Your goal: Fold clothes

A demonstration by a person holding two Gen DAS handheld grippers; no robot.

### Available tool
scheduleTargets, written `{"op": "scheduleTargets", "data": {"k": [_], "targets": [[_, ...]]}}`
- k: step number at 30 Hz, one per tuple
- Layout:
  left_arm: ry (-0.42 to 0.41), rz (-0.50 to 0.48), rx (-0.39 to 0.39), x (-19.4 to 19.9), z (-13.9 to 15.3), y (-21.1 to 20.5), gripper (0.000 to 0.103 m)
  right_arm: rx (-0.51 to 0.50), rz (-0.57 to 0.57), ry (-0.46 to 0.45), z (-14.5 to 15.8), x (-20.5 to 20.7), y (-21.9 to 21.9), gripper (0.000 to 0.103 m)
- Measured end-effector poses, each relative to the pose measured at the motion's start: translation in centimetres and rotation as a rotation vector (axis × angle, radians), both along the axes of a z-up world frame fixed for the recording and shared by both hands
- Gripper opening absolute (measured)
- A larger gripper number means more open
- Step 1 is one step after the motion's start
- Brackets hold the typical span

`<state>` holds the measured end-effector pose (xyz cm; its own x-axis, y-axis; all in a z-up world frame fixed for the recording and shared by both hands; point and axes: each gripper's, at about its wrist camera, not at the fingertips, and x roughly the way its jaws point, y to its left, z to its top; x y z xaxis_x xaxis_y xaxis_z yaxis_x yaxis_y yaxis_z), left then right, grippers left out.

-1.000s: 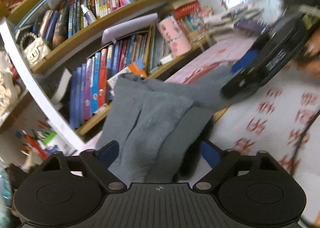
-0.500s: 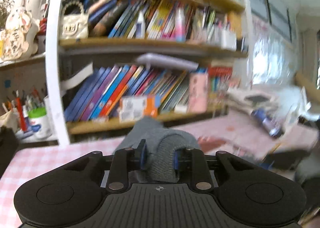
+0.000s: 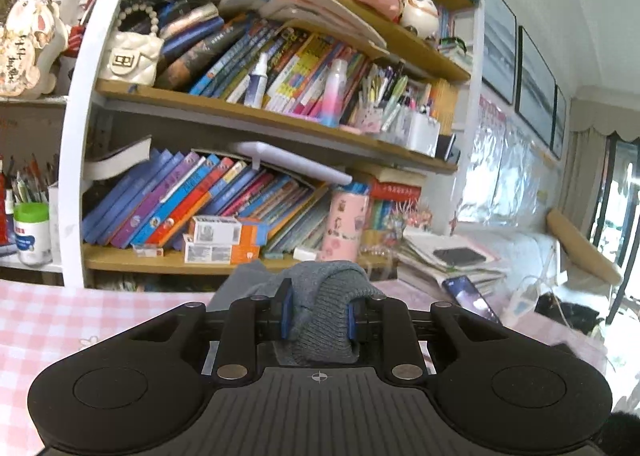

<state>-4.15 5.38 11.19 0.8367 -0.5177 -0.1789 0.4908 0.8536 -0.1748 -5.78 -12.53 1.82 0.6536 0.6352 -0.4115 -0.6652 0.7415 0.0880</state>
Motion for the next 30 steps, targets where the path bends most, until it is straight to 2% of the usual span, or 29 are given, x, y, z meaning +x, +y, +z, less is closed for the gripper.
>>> {"op": "scheduleTargets", "data": {"k": [2, 4, 5, 6, 7, 10, 12, 13, 15, 16, 18, 20, 22, 24, 25, 28, 30], "targets": [[0.006, -0.005, -0.02, 0.0, 0.1, 0.0, 0.022, 0.016, 0.013, 0.016, 0.0, -0.1, 0.1, 0.067], [0.005, -0.017, -0.039, -0.2, 0.2, -0.1, 0.022, 0.009, 0.009, 0.031, 0.0, 0.0, 0.4, 0.053], [-0.007, -0.019, -0.039, -0.4, 0.3, -0.2, 0.022, 0.005, 0.004, 0.046, -0.2, 0.2, 0.4, 0.026], [-0.023, -0.016, -0.032, -0.6, 0.5, -0.3, 0.022, 0.008, -0.004, 0.068, -0.4, 0.5, 0.2, 0.012], [-0.037, -0.009, -0.022, -0.8, 0.8, -0.2, 0.022, 0.021, -0.021, 0.081, -0.6, 0.8, -0.3, 0.006], [-0.056, 0.038, -0.018, -1.4, 1.2, 1.0, 0.021, 0.035, -0.129, 0.001, 0.4, 1.4, -3.4, 0.006], [-0.047, 0.043, -0.016, -1.5, 1.1, 1.4, 0.021, 0.038, -0.279, -0.125, 2.7, 1.7, -6.5, 0.005], [-0.038, 0.015, -0.02, -1.7, 0.9, 1.2, 0.021, 0.048, -0.34, -0.199, 4.4, 1.6, -7.8, 0.005], [-0.02, -0.065, -0.036, -2.0, 0.6, 0.3, 0.021, 0.059, -0.441, -0.359, 8.2, 1.1, -9.7, 0.005], [-0.009, -0.136, -0.064, -2.2, 0.7, -0.1, 0.021, 0.047, -0.473, -0.451, 10.0, 0.6, -9.8, 0.005], [-0.005, -0.287, -0.148, -2.8, 1.1, -0.8, 0.021, 0.038, -0.505, -0.657, 13.6, -0.6, -9.1, 0.005], [-0.022, -0.429, -0.243, -3.6, 1.9, -1.1, 0.021, 0.079, -0.483, -0.818, 16.3, -1.7, -7.8, 0.006], [-0.07, -0.501, -0.334, -4.3, 2.9, -0.1, 0.021, 0.169, -0.416, -0.91, 18.0, -2.3, -6.3, 0.006], [-0.086, -0.508, -0.395, -4.3, 3.1, 1.4, 0.021, 0.214, -0.346, -0.921, 18.3, -1.4, -4.6, 0.006], [-0.081, -0.492, -0.415, -4.2, 3.1, 2.3, 0.021, 0.211, -0.305, -0.892, 18.3, -0.5, -3.6, 0.006], [0.026, -0.304, -0.364, -3.2, 1.1, 4.6, 0.021, 0.178, -0.156, -0.656, 16.9, 4.5, -0.4, 0.006], [0.121, -0.151, -0.302, -2.7, -0.9, 6.3, 0.022, 0.162, -0.113, -0.528, 14.8, 7.6, 1.8, 0.006]]}}
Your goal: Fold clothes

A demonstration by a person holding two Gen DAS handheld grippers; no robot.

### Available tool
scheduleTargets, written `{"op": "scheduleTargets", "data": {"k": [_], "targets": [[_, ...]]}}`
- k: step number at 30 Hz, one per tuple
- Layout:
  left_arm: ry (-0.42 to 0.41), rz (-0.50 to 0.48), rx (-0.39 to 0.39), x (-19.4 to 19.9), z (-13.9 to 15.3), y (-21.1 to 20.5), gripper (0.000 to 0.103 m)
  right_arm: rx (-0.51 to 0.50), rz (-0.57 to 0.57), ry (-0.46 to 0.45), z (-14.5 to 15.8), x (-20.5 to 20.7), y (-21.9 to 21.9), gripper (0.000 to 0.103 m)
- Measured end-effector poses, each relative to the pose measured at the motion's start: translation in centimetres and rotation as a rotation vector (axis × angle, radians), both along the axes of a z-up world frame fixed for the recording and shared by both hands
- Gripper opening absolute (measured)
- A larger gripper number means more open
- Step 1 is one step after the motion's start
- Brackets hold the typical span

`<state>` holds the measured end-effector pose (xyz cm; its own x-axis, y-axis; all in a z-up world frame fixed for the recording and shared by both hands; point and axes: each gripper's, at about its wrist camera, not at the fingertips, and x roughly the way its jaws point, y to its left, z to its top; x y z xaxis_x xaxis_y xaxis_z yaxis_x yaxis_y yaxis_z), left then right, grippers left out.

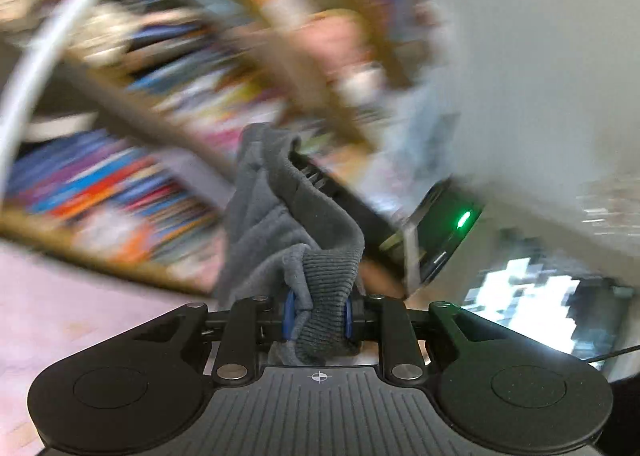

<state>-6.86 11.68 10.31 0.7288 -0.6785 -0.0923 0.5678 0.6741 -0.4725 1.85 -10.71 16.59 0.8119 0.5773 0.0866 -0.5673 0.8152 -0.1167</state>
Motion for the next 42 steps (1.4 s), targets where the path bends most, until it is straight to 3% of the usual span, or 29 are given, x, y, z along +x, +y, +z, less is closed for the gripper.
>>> {"op": "scheduleTargets", "data": {"k": [4, 6, 7, 8, 9, 10, 11, 12, 15, 17, 22, 26, 32, 35, 38, 42], "targets": [[0.23, 0.307, 0.136, 0.4, -4.4, 4.1, 0.029, -0.065, 0.126, 0.107, -3.8, 2.6, 4.6, 0.006], [0.304, 0.474, 0.174, 0.0, -6.0, 6.1, 0.04, -0.133, 0.216, 0.151, -5.2, 3.4, 7.2, 0.008], [0.317, 0.526, 0.178, -0.3, -6.3, 6.9, 0.053, -0.193, 0.237, 0.183, -6.1, 3.7, 8.3, 0.01], [0.327, 0.572, 0.179, -0.6, -6.5, 7.6, 0.067, -0.26, 0.25, 0.214, -7.1, 3.7, 9.4, 0.017], [0.327, 0.591, 0.173, -0.9, -6.5, 8.1, 0.071, -0.327, 0.263, 0.245, -8.0, 3.8, 10.4, 0.03], [0.318, 0.595, 0.169, -1.1, -6.2, 8.5, 0.076, -0.386, 0.272, 0.255, -8.9, 3.5, 11.0, 0.042], [0.298, 0.595, 0.177, -1.3, -5.9, 8.6, 0.08, -0.421, 0.279, 0.246, -9.5, 3.0, 10.9, 0.064], [0.276, 0.595, 0.188, -1.5, -5.5, 8.7, 0.081, -0.445, 0.287, 0.235, -10.0, 2.4, 10.7, 0.072], [0.211, 0.592, 0.257, -1.0, -4.6, 7.8, 0.082, -0.415, 0.305, 0.25, -10.1, 0.8, 8.5, 0.075], [0.17, 0.568, 0.299, -0.3, -4.1, 6.6, 0.082, -0.365, 0.297, 0.278, -9.8, 0.3, 6.3, 0.081], [0.073, 0.479, 0.385, 0.5, -3.4, 3.7, 0.082, -0.306, 0.225, 0.402, -11.7, -0.9, -0.8, 0.084], [0.022, 0.444, 0.45, 1.8, -3.1, 1.8, 0.082, -0.314, 0.068, 0.454, -13.9, -2.1, -6.4, 0.084], [-0.049, 0.347, 0.475, 2.1, -2.3, -0.8, 0.082, -0.102, -0.053, 0.546, -14.3, -3.0, -13.5, 0.084], [-0.087, 0.274, 0.504, 1.6, -1.9, -2.5, 0.082, -0.065, -0.091, 0.562, -14.5, -2.8, -14.5, 0.084], [-0.129, 0.202, 0.616, 0.7, -1.9, -4.6, 0.089, -0.059, -0.106, 0.571, -14.8, -2.6, -14.7, 0.084], [-0.118, 0.246, 0.811, 1.3, -3.5, -6.8, 0.089, -0.052, -0.121, 0.564, -14.9, -2.8, -15.0, 0.084]]}}
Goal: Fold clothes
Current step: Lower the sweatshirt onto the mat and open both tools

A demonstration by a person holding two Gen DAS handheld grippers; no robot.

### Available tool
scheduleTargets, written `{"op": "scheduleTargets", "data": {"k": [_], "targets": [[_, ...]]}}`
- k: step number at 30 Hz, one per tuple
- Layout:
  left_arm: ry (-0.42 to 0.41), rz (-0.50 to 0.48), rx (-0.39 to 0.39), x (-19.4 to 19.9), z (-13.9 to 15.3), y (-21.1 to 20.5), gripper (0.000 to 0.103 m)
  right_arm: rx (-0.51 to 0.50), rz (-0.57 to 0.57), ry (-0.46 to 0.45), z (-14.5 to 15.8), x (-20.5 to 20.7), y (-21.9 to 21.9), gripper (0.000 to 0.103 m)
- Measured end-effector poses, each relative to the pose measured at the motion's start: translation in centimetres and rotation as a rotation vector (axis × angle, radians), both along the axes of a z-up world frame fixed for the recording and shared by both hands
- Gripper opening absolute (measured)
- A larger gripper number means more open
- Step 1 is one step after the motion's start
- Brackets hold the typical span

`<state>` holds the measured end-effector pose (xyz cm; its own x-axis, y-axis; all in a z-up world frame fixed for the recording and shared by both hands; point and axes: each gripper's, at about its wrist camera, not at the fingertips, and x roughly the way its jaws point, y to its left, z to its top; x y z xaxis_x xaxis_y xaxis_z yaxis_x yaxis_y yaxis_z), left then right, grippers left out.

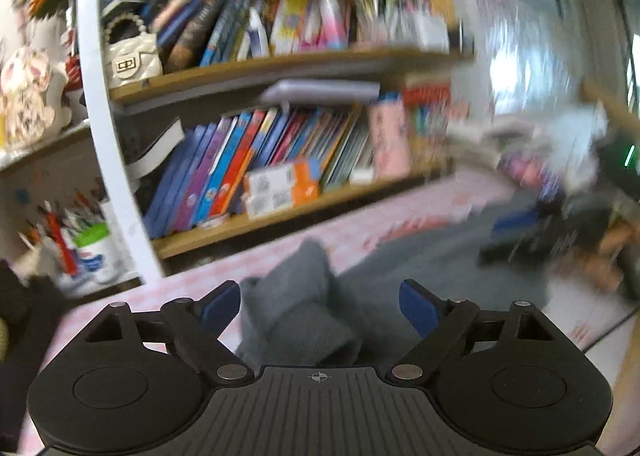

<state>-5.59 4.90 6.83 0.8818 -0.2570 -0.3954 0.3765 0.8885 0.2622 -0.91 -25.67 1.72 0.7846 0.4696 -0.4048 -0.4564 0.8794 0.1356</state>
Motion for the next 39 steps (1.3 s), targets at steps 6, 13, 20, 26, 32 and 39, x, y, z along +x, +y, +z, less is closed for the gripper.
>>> {"op": "scheduleTargets", "data": {"k": [6, 13, 20, 26, 32, 39], "targets": [[0.069, 0.051, -0.003, 3.4, -1.3, 0.4, 0.065, 0.028, -0.008, -0.009, 0.3, -0.7, -1.0, 0.084], [0.173, -0.106, -0.137, 6.2, 1.4, 1.9, 0.019, 0.042, -0.023, -0.029, 0.9, -1.3, -1.6, 0.084], [-0.011, 0.223, -0.777, 9.5, 6.4, 13.8, 0.018, 0.099, -0.061, -0.081, 2.1, -2.1, -2.6, 0.084], [0.058, 0.63, -0.5, 12.9, 1.8, 15.6, 0.05, 0.112, -0.056, -0.087, 2.5, -2.3, -2.9, 0.084], [0.066, 0.511, -0.439, 9.5, -0.4, 13.0, 0.07, 0.085, -0.051, -0.042, 1.5, -1.6, -2.2, 0.085], [0.135, 0.289, -0.425, 6.5, -1.9, 9.2, 0.078, 0.052, -0.018, -0.011, 0.7, -1.4, -0.7, 0.085]]}}
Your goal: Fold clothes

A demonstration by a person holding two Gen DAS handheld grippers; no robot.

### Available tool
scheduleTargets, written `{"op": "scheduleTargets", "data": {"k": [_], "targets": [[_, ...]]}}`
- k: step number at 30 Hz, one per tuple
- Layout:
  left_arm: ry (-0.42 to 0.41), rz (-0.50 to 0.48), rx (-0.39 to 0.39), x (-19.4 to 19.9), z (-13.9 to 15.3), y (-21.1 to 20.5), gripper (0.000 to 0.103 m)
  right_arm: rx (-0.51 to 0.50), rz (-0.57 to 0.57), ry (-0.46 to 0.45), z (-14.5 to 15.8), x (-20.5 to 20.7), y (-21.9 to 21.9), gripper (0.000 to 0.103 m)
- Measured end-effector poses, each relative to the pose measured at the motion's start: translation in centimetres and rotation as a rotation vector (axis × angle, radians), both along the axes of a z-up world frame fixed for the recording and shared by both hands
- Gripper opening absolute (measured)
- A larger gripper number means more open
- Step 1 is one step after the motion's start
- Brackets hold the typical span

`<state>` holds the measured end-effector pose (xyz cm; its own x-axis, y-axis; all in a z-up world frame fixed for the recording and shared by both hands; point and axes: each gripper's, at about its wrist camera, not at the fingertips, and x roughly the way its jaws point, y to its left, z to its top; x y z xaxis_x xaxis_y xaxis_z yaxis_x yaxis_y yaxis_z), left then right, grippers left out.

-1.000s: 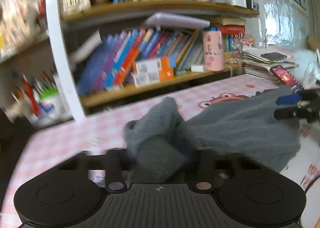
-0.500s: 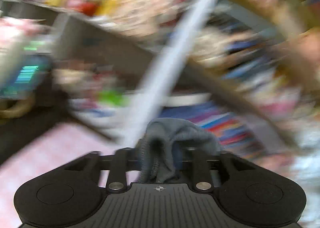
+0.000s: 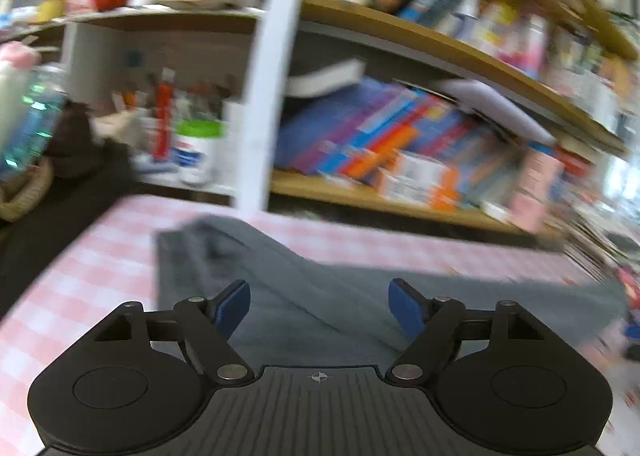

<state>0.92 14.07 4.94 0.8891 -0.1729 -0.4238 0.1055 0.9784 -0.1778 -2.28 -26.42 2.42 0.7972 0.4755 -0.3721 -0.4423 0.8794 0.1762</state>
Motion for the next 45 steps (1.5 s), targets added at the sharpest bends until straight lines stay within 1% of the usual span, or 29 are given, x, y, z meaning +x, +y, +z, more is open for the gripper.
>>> {"op": "scheduleTargets", "data": {"k": [3, 6, 10, 12, 14, 16, 17, 18, 20, 24, 26, 28, 30, 31, 32, 33, 35, 36, 39, 41, 43, 44, 45], "targets": [[0.013, -0.036, -0.006, -0.5, -0.7, -0.9, 0.079, -0.021, 0.019, 0.011, -0.3, 0.0, 0.8, 0.085], [0.032, -0.023, 0.004, -0.3, -1.7, -1.3, 0.08, -0.055, 0.045, 0.018, -0.5, -0.1, 1.9, 0.085], [0.059, -0.023, -0.033, 0.2, -2.8, -0.9, 0.08, -0.061, 0.067, 0.03, -0.7, 0.0, 2.8, 0.085], [0.073, -0.03, -0.048, 0.5, -3.2, -0.8, 0.08, -0.062, 0.045, 0.03, -0.7, 0.3, 2.8, 0.085], [0.085, -0.028, -0.044, 0.7, -3.6, -0.9, 0.08, -0.08, -0.001, 0.011, -0.4, 0.5, 2.6, 0.085], [0.089, -0.026, -0.053, 0.7, -4.0, -0.8, 0.08, -0.128, -0.063, -0.026, -0.2, 0.7, 2.0, 0.086], [0.091, -0.031, -0.066, 0.7, -4.1, -0.5, 0.08, -0.162, -0.094, -0.042, -0.1, 0.9, 1.8, 0.091], [0.092, -0.035, -0.083, 0.7, -4.3, -0.3, 0.08, -0.2, -0.115, -0.05, -0.2, 1.2, 1.6, 0.093], [0.09, -0.039, -0.102, 0.6, -4.4, 0.0, 0.08, -0.279, -0.145, -0.055, -0.6, 1.9, 1.4, 0.093], [0.084, -0.051, -0.071, 0.6, -4.5, -0.3, 0.08, -0.371, -0.173, -0.07, -1.4, 3.6, 1.1, 0.095], [0.091, -0.059, -0.05, 0.7, -4.7, -0.6, 0.08, -0.405, -0.166, -0.093, -1.4, 4.5, 1.1, 0.099], [0.097, -0.072, -0.067, 0.8, -4.8, -0.4, 0.08, -0.426, -0.141, -0.108, -1.4, 5.5, 1.0, 0.1], [0.104, -0.08, -0.087, 0.9, -4.9, -0.1, 0.08, -0.408, -0.1, -0.1, -1.4, 6.7, 0.8, 0.1], [0.111, -0.079, -0.099, 1.0, -5.0, 0.0, 0.08, -0.389, -0.078, -0.081, -1.4, 7.2, 0.7, 0.1], [0.113, -0.077, -0.101, 1.0, -5.0, 0.0, 0.08, -0.37, -0.055, -0.058, -1.5, 7.6, 0.6, 0.094], [0.113, -0.075, -0.102, 1.0, -5.0, 0.1, 0.08, -0.363, -0.038, -0.035, -1.5, 7.7, 0.6, 0.074], [0.115, -0.071, -0.104, 1.1, -5.1, 0.1, 0.08, -0.366, -0.01, 0.001, -1.6, 7.5, 0.8, 0.051], [0.116, -0.068, -0.095, 1.1, -5.0, -0.1, 0.08, -0.374, 0.001, 0.011, -1.5, 7.1, 1.0, 0.044], [0.12, -0.056, -0.067, 1.1, -5.0, -0.4, 0.08, -0.384, 0.042, 0.044, -1.0, 5.2, 1.3, 0.033], [0.124, -0.046, -0.068, 1.1, -5.0, -0.4, 0.08, -0.367, 0.101, 0.058, -0.4, 3.2, 1.1, 0.03], [0.125, -0.036, -0.072, 1.1, -5.1, -0.2, 0.08, -0.287, 0.192, 0.08, 0.3, 1.3, 0.6, 0.026], [0.126, -0.032, -0.072, 1.1, -5.1, -0.2, 0.081, -0.204, 0.254, 0.095, 0.9, 0.4, 0.0, 0.022], [0.126, -0.028, -0.073, 1.1, -5.1, -0.2, 0.081, -0.099, 0.314, 0.105, 1.6, -0.3, -0.9, 0.022]]}}
